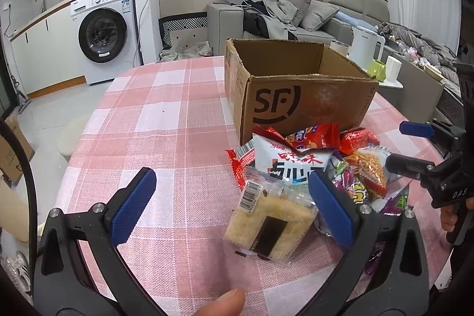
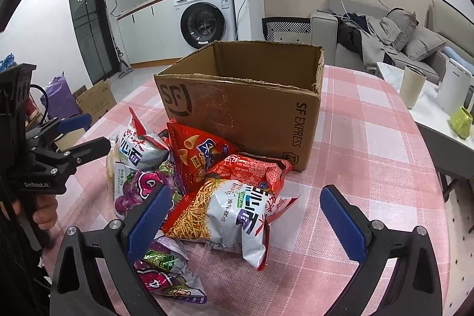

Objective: Organize snacks
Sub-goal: 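Withdraw both tools from the box back toward the snack pile, then grasp the clear-wrapped bread cake with the left tool while the right tool grasps the white noodle-snack bag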

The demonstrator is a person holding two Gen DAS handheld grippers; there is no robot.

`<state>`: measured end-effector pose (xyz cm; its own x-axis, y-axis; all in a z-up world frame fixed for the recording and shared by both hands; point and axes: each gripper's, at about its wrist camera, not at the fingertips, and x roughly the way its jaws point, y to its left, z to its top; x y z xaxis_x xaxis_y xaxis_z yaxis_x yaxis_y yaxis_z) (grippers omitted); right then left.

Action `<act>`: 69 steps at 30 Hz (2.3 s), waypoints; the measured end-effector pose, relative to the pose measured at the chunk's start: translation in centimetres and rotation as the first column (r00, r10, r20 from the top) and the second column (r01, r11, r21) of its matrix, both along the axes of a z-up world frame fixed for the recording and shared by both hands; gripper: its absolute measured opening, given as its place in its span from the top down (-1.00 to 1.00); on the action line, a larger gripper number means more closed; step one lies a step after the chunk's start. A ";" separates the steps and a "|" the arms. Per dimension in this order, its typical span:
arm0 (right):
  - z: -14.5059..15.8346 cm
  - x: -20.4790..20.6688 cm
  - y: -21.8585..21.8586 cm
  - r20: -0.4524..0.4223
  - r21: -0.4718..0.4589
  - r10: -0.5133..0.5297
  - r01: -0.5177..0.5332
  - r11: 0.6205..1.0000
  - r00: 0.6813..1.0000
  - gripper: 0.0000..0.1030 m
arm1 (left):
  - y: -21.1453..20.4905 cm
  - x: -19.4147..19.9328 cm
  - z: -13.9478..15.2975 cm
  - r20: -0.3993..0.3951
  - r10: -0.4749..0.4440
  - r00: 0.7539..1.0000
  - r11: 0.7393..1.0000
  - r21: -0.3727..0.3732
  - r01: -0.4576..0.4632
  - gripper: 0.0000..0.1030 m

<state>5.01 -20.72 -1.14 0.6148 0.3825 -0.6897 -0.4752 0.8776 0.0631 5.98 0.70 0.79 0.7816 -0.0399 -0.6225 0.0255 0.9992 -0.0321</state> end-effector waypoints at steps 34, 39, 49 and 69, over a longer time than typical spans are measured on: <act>-2.9 2.2 -0.6 -0.218 0.110 0.026 -0.002 0.994 0.976 -0.79 | -1.2 0.3 -1.9 -0.107 -0.146 0.983 0.989 -0.055 0.141 -0.99; -3.6 2.6 -0.9 -0.241 0.119 0.013 0.016 0.993 0.970 -0.78 | -1.1 0.4 -2.3 -0.117 -0.149 0.982 0.987 -0.075 0.141 -0.99; -3.8 2.9 -1.3 -0.252 0.109 0.016 0.012 0.994 0.968 -0.71 | -0.9 0.9 -3.2 -0.158 -0.207 0.966 0.972 -0.143 0.185 -0.67; -4.2 2.8 -1.5 -0.270 0.165 0.050 -0.005 0.986 0.961 -0.40 | -2.3 0.2 -3.3 -0.155 -0.248 0.956 0.966 -0.113 0.232 -0.15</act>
<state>7.81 -22.22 -5.37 0.3996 0.5164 -0.7574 -0.4441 0.8319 0.3329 6.18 -1.62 -2.51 0.6277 -0.2773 -0.7274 0.2504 0.9567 -0.1485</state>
